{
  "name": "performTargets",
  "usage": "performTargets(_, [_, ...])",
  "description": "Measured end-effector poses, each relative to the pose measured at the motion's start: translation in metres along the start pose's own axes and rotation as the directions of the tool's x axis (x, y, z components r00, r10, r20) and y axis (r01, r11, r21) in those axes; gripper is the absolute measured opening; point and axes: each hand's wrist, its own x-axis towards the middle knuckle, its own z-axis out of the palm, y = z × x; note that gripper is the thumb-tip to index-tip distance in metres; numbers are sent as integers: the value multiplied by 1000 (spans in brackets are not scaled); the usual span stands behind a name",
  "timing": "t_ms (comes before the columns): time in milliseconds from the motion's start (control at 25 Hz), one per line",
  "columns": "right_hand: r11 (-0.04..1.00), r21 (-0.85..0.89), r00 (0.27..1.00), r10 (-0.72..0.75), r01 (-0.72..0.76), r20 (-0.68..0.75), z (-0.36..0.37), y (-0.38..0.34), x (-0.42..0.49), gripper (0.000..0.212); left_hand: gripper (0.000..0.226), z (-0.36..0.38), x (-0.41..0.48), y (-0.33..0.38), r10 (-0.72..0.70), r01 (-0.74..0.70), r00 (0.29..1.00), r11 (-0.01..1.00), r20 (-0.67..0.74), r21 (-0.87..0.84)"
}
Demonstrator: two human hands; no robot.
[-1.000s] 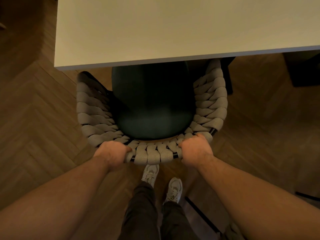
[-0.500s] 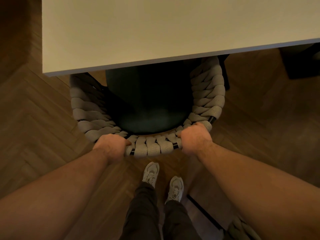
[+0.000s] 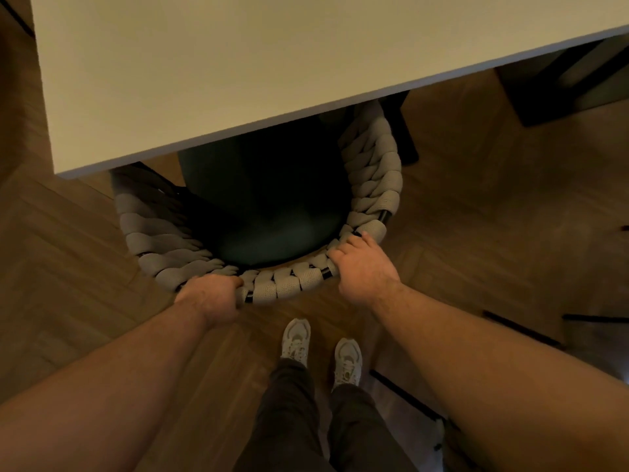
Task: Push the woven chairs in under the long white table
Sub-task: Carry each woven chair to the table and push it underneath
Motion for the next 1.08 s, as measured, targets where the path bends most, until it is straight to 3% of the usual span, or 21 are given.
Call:
performTargets(160, [956, 285, 995, 89, -75, -37, -6, 4, -36, 63, 46, -18, -16, 16, 61, -61, 998, 997, -6, -38])
performTargets(400, [780, 506, 907, 422, -367, 8, 6, 30, -125, 48, 38, -68, -36, 75, 247, -247, 963, 969, -112, 14])
performTargets(600, [550, 610, 736, 672, -571, 84, 48, 50, -218, 43, 38, -87, -49, 151, 403, -373, 906, 905, -128, 203])
performTargets(880, [170, 723, 460, 859, -670, 224, 124, 54, -348, 47, 54, -75, -75, 268, 579, -554, 814, 753, 44, 355])
performTargets(1080, [27, 752, 381, 874, -659, 303, 184, 44, -439, 45, 60, -24, -116, 358, 685, -660, 716, 605, 131, 446])
